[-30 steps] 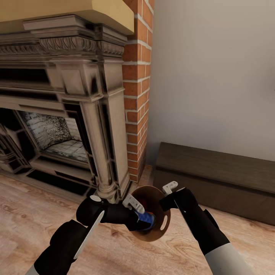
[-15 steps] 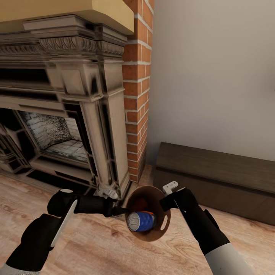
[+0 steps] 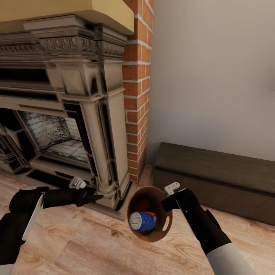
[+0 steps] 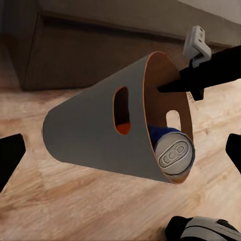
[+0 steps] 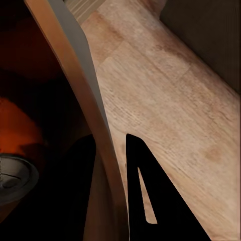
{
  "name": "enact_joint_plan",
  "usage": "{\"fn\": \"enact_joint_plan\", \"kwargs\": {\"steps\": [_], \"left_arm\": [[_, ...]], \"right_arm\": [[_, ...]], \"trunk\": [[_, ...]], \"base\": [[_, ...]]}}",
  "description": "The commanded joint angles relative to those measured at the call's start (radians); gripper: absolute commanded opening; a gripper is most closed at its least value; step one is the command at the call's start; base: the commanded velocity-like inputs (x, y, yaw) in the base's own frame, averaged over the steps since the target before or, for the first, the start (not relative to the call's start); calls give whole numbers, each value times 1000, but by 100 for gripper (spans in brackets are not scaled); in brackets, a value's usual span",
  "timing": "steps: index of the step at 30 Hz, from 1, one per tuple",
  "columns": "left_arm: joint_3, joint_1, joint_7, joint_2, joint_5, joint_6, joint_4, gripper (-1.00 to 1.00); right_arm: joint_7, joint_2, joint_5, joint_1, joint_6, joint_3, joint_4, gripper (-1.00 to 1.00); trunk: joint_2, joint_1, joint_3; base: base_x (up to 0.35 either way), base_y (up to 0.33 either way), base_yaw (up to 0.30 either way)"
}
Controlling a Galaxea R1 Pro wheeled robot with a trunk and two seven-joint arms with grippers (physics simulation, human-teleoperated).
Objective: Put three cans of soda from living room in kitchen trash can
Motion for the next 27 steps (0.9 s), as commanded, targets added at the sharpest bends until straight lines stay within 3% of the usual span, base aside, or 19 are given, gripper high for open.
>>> {"fn": "enact_joint_plan", "kwargs": {"steps": [1,2,4,5,7,9,11,13,18,23,27], "left_arm": [[6,1,26,2,0,-38,23,100],[9,2,47,3,-1,-56,36,100],[12,3,165,2,-2,-150,122,100],[12,3,194,1,-1,-176,147,100],[10,5,279,-4,-1,-263,227,100],[10,15,325,-6,-2,-313,269,100],[9,31,353,-7,-2,-354,296,100],[9,71,427,-9,-1,-482,368,100],[9,94,480,-12,4,-645,514,100],[12,98,497,-13,1,-741,578,100],[15,99,567,-14,7,-803,619,100]], "right_arm": [[4,-2,-21,0,3,-3,0,-100],[4,-3,-21,0,3,-5,0,-100],[10,-22,-22,0,3,-36,-1,-100],[12,-27,-22,0,3,-47,-2,-100],[18,-52,-22,0,3,-107,-6,-100],[25,-76,-23,0,3,-158,-10,-100],[28,-89,-23,0,3,-183,-11,-100],[31,-110,-22,-1,3,-247,-7,-100],[33,-122,-22,-2,3,-351,17,-100],[33,-122,-24,-2,3,-377,44,-100],[51,-122,-27,-2,3,-381,73,-100]], "trunk": [[0,0,0],[0,0,0],[0,0,0],[0,0,0],[0,0,0],[0,0,0],[0,0,0],[0,0,0],[0,0,0],[0,0,0],[0,0,0]], "base": [[0,0,0],[0,0,0],[0,0,0],[0,0,0],[0,0,0],[0,0,0],[0,0,0],[0,0,0],[0,0,0],[0,0,0],[0,0,0]]}}
